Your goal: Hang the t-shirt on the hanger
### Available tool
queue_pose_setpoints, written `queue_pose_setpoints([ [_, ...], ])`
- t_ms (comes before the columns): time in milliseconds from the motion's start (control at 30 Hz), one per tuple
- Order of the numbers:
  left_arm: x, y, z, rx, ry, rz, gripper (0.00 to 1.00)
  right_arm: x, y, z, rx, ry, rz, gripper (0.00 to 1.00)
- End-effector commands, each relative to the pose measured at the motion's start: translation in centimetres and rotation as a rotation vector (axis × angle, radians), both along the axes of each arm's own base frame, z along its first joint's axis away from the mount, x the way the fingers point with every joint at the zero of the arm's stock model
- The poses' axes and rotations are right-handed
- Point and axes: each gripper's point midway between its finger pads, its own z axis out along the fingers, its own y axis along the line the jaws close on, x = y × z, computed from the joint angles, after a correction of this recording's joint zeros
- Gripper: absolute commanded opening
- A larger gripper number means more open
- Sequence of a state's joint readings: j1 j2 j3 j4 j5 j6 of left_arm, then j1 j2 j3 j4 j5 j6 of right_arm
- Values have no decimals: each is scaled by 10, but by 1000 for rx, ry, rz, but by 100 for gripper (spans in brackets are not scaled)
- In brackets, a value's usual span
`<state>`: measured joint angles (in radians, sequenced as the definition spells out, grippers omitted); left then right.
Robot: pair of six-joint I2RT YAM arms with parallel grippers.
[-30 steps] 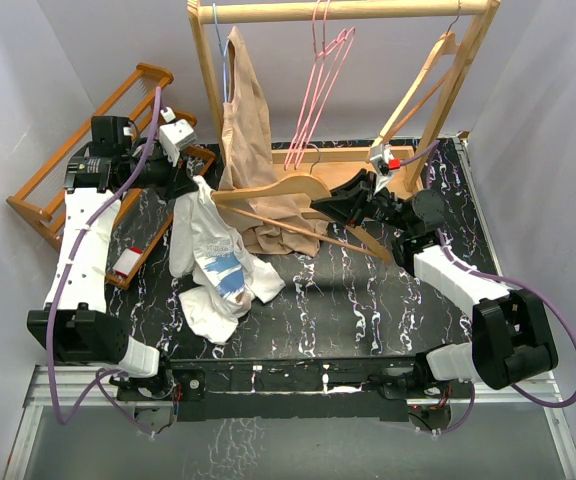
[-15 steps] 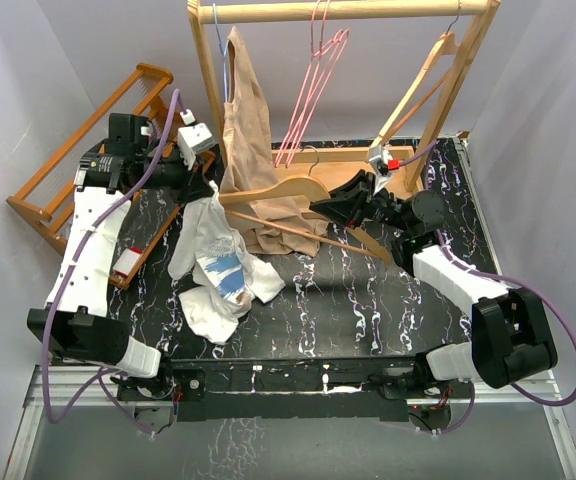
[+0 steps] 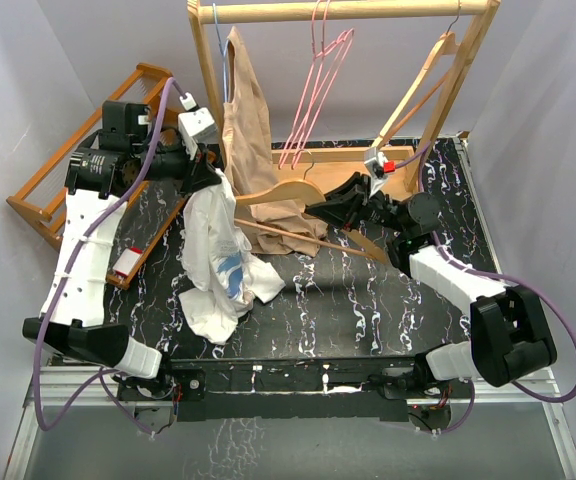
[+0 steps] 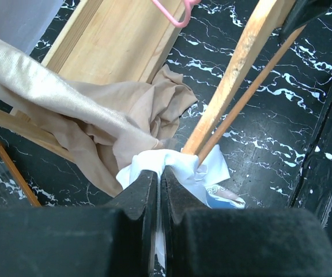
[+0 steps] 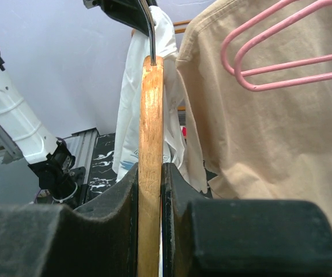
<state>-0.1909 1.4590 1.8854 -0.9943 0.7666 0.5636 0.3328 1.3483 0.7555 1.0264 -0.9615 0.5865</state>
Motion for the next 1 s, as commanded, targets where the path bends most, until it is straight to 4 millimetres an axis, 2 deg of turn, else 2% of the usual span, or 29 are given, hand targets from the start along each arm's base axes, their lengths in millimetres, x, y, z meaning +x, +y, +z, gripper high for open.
queue_pose_setpoints([
  [0,-3,-11,18,-27,-41,-39,0,-15,5,21,31,-94,52,8],
  [267,-18,-40,13,-20,-14,-114,0,-21,20,22,10,-101,94,8],
  [433,-35,-54,8,-19,17,-168,0,-23,19,27,16,-115,81,8],
  [600,-53,-66,23,-77,37,-222,0,-17,16,26,7,-109,28,8],
  [767,-54,-70,29,-84,19,-223,0,-22,16,29,25,-116,52,8],
  [867,-52,-72,19,-73,36,-225,0,-24,15,33,30,-124,52,8],
  [967,-49,-72,-6,-29,60,-226,0,-29,14,37,34,-138,57,8],
])
